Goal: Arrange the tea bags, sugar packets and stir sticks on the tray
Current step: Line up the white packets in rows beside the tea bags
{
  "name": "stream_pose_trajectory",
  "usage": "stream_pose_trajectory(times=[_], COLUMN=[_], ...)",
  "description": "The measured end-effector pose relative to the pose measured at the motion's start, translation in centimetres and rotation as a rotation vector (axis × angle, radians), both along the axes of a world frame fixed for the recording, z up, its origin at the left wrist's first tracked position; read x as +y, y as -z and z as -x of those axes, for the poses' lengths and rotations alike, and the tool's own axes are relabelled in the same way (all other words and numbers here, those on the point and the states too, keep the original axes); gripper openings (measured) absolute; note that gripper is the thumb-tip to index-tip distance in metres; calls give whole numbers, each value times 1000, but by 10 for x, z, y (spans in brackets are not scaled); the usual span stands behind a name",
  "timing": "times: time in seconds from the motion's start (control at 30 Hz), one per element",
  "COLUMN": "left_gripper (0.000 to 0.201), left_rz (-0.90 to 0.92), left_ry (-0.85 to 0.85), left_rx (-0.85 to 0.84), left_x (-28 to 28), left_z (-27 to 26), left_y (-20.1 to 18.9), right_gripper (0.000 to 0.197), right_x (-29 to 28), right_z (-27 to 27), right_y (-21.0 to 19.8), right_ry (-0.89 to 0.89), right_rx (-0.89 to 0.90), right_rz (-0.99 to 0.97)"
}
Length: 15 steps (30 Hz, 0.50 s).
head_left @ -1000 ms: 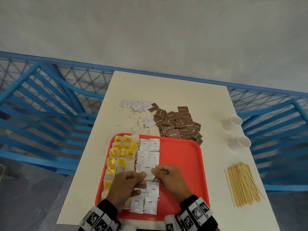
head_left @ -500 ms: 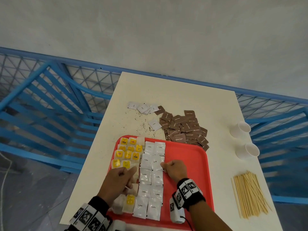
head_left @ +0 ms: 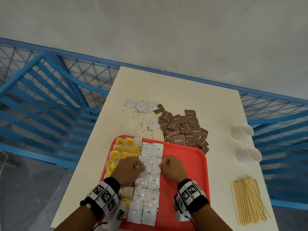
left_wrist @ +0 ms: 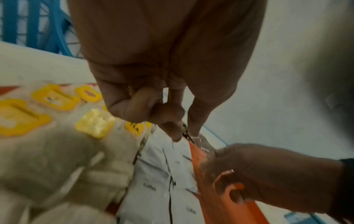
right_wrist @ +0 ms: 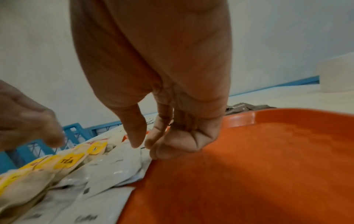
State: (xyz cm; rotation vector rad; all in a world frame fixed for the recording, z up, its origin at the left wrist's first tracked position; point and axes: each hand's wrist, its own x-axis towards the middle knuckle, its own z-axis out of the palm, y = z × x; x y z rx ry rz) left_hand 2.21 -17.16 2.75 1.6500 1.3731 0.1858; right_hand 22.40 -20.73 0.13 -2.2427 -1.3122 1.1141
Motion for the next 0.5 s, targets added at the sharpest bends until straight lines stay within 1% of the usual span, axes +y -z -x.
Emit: stream_pose_trajectory(times=[0.03,0.13,0.23,0.4,0.5], left_gripper=[12,21,22,13,18], left_rz=[20,54,79,92,43], left_ry=[8,-4,11,-2,-3], left_rx=[12,50,81,89,51], left_x=[-2,-3,-1,-2,-3], left_z=[-4,-13,-17,-22,-27], left_y=[6,21,28,35,36], right_gripper=[12,19,23,16,14], right_x=[-5,-16,-20,-23,-24], right_z=[3,8,10,8,8], right_y=[3,9,12,16,18], right_ry=[1,17,38,58,70], right_rx=[17,43,48,48,67], right_rz=[-11,-38,-84,-104,-103])
